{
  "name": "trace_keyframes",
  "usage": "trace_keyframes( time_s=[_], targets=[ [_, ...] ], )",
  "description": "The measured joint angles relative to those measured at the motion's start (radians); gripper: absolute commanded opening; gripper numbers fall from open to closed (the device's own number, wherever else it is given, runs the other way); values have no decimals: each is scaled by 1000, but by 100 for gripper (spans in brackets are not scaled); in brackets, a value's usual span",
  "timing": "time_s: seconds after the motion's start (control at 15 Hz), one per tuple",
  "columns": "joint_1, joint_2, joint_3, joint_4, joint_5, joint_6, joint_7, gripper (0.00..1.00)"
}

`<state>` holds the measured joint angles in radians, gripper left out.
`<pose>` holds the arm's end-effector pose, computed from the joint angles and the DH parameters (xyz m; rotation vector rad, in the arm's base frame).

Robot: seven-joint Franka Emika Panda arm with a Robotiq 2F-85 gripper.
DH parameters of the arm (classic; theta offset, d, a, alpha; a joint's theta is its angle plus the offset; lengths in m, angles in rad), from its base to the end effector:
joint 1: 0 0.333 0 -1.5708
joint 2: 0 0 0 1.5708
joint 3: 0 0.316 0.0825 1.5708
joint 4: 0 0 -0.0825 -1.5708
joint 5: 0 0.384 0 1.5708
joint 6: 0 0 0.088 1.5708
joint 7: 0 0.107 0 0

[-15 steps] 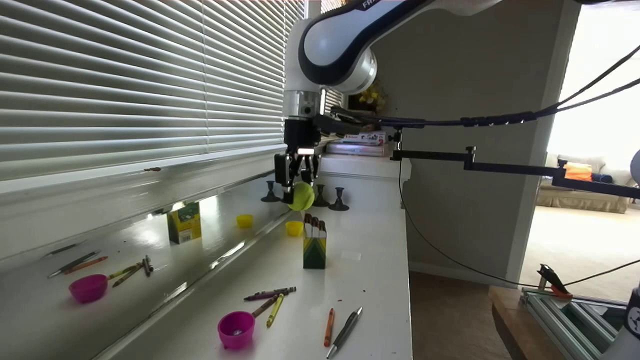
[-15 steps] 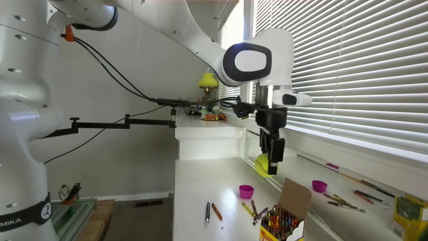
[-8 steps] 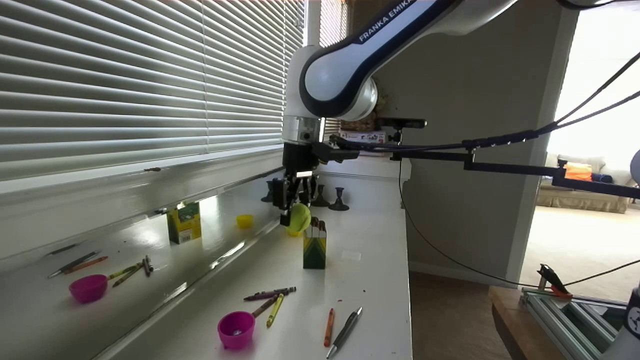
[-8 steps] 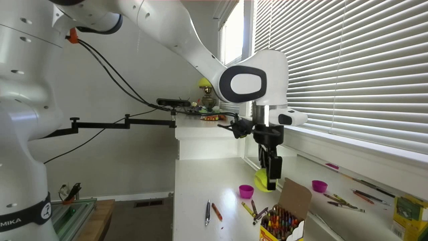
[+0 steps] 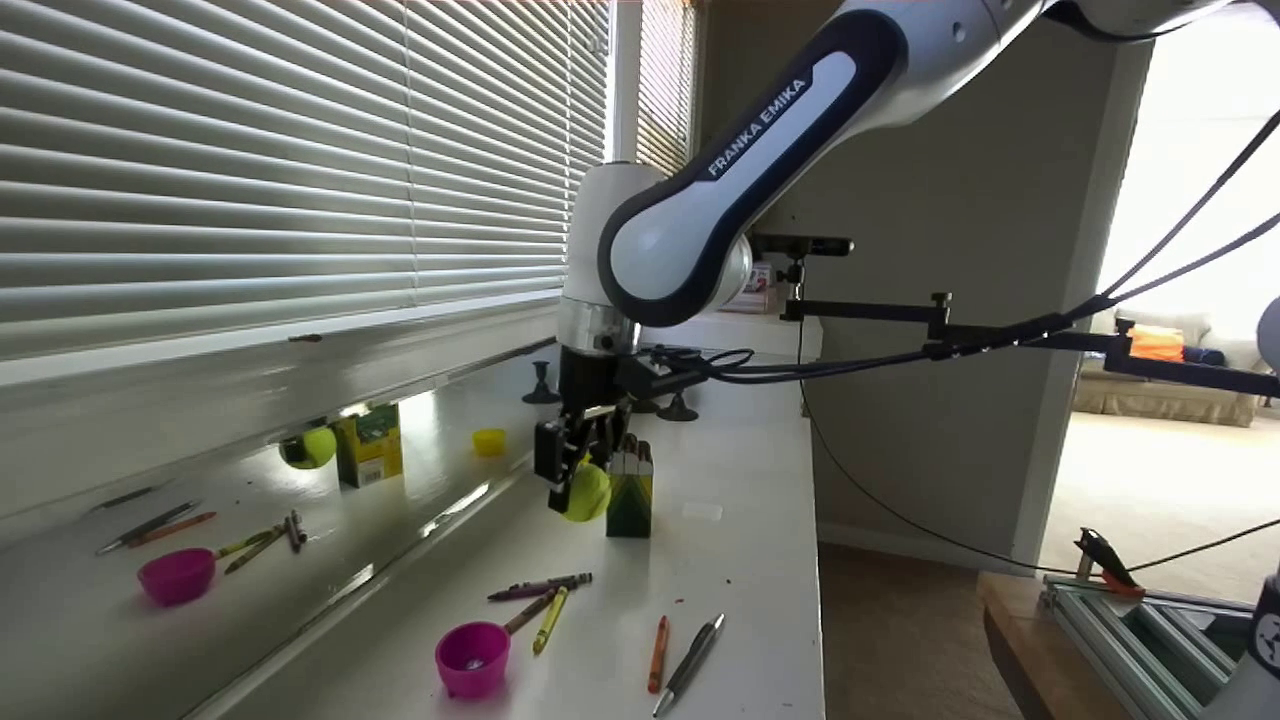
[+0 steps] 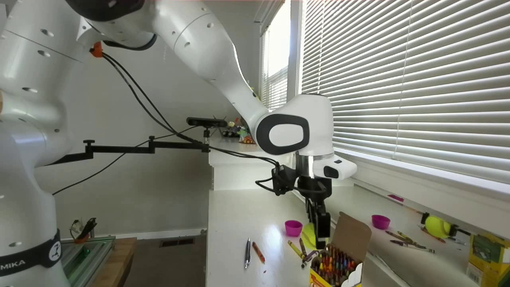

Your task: Move the tennis ball to the left.

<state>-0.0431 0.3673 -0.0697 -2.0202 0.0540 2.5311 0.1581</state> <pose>0.6121 -0.0683 0.2821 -3.0841 0.4763 -0.2260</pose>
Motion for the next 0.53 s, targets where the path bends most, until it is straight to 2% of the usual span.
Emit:
trace_keyframes(
  time_s=[0.53],
  targets=[
    [44,111,-42,1,-9,142,88,42]
  ],
)
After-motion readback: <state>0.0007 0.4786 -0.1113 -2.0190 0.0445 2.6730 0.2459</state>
